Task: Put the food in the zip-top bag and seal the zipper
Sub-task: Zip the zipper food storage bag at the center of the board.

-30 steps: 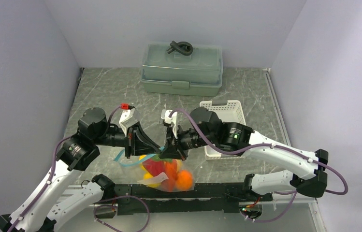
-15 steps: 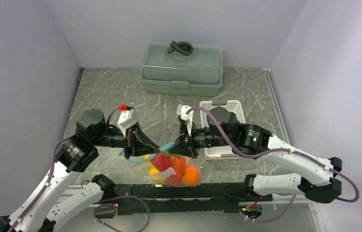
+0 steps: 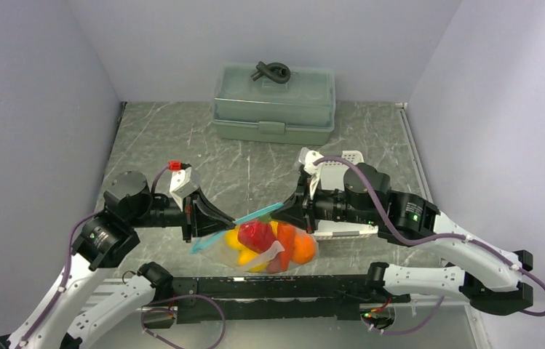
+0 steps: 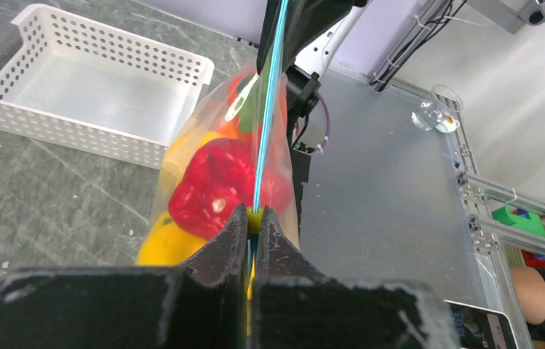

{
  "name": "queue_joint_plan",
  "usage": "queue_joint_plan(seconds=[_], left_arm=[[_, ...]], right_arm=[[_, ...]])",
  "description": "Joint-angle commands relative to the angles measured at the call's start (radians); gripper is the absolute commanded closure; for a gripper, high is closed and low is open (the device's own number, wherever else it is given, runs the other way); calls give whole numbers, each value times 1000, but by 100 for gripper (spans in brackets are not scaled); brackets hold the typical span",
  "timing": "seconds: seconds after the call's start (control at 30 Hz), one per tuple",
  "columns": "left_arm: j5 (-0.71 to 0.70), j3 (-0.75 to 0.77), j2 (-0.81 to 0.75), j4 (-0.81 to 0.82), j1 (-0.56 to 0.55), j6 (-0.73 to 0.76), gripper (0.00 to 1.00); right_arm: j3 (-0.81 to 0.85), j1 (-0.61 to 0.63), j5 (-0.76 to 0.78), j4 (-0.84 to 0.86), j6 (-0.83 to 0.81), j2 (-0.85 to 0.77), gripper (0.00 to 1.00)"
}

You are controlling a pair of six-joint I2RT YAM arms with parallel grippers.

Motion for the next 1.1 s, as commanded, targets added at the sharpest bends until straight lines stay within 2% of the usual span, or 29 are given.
queue_joint_plan(seconds=[0.0, 1.07], left_arm=[[-54, 39, -37, -103, 0, 18, 100], [-389, 74, -191, -353, -1, -15, 100]], right_arm=[[22, -16, 147, 57, 32, -67, 100], [-4, -16, 562, 89, 57, -176, 100]])
